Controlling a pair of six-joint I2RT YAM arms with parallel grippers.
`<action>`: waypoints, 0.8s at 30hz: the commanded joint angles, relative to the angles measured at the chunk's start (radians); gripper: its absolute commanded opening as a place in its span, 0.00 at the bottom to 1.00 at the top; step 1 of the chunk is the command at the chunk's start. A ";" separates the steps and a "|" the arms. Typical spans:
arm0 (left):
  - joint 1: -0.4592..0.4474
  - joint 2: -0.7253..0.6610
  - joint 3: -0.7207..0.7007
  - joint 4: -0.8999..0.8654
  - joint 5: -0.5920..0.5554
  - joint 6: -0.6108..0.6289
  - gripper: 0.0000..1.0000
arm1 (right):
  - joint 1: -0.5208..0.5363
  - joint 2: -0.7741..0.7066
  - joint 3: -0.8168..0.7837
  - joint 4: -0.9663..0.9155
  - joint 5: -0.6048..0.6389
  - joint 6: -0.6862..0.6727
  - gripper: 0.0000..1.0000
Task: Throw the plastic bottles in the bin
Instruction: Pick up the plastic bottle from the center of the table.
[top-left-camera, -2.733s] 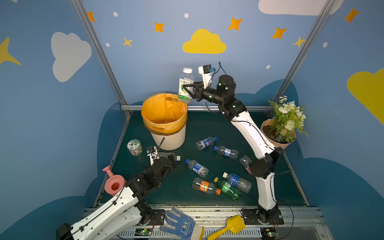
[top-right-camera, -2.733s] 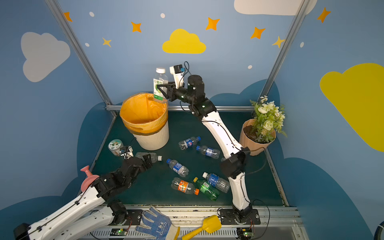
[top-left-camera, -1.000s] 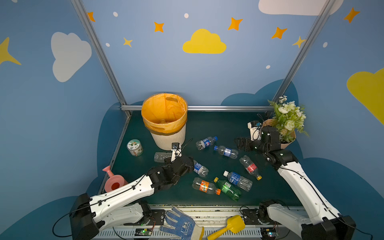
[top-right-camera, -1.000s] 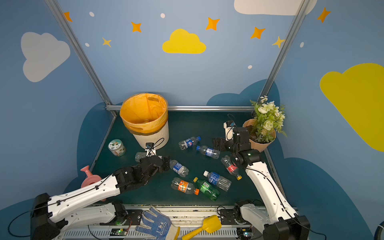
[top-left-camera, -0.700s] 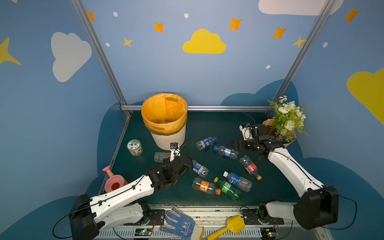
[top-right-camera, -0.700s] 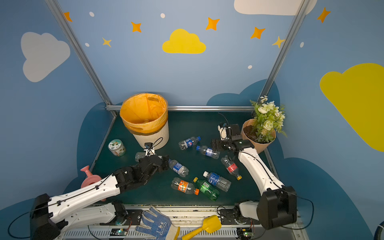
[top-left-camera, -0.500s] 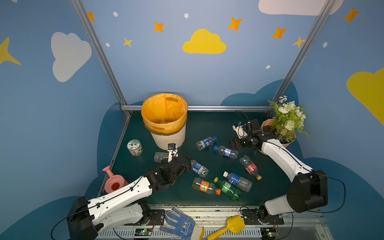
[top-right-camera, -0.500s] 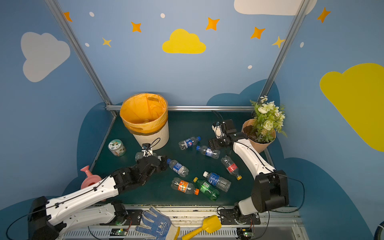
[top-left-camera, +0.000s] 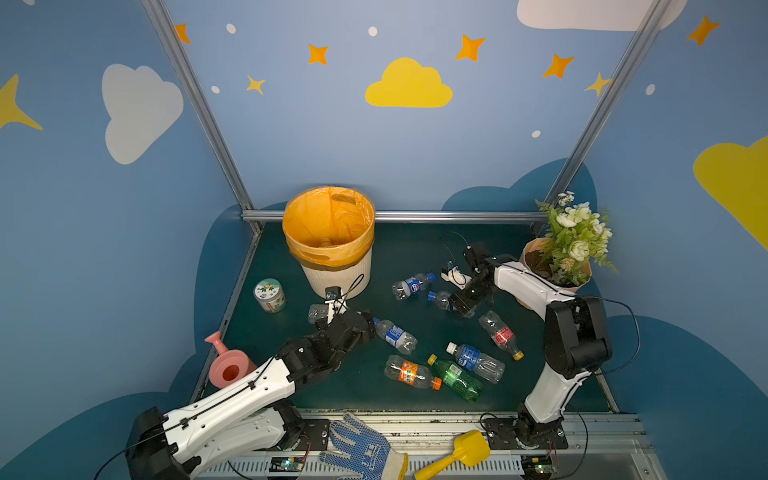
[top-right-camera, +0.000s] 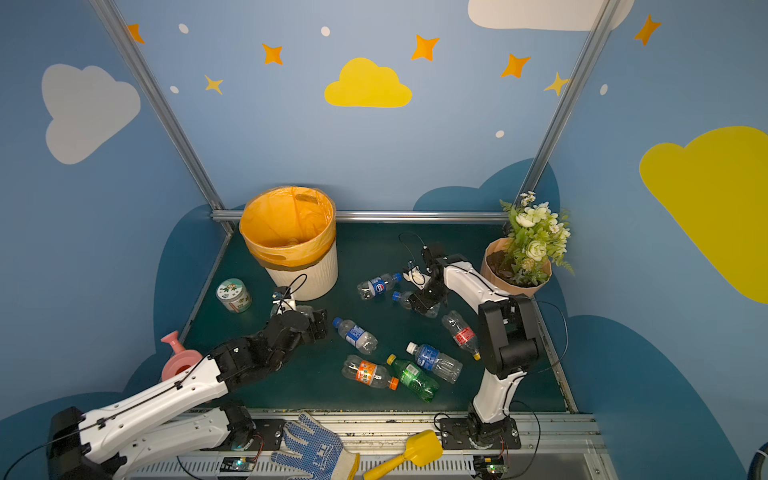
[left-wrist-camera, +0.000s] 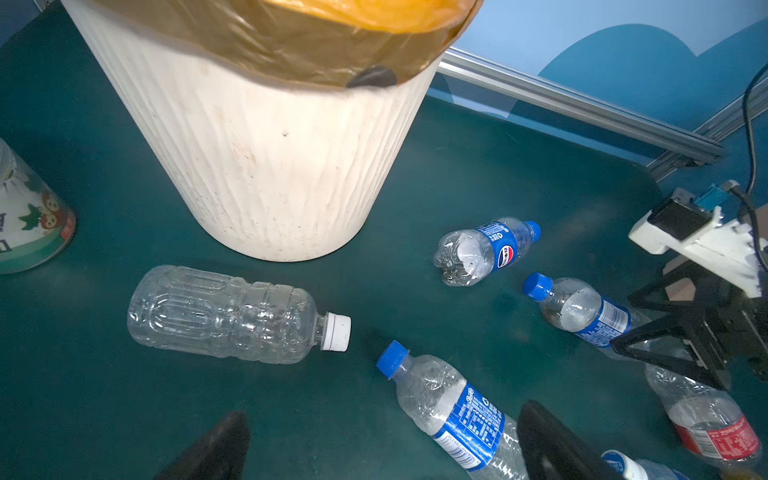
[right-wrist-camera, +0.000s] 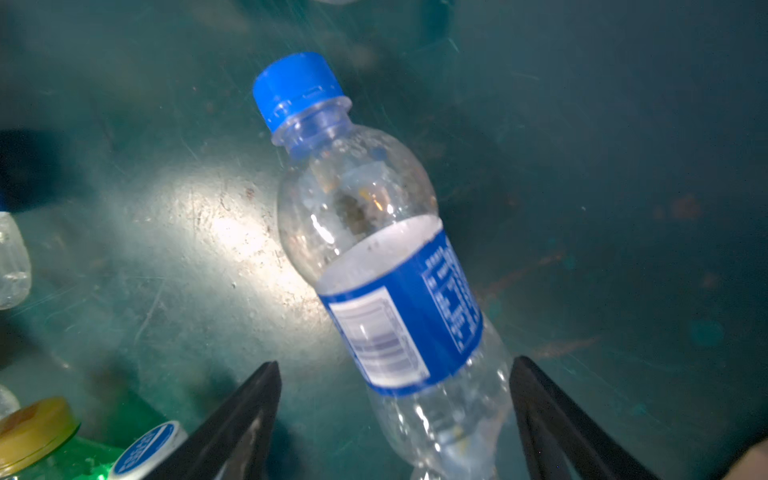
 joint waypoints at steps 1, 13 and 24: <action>0.009 -0.017 -0.021 -0.018 0.000 -0.012 1.00 | 0.020 0.039 0.045 -0.025 -0.001 -0.031 0.84; 0.025 -0.060 -0.040 -0.040 -0.004 -0.033 1.00 | 0.055 0.161 0.108 -0.019 0.038 -0.022 0.75; 0.037 -0.096 -0.049 -0.063 -0.013 -0.047 1.00 | 0.051 0.072 0.108 0.010 -0.023 0.049 0.53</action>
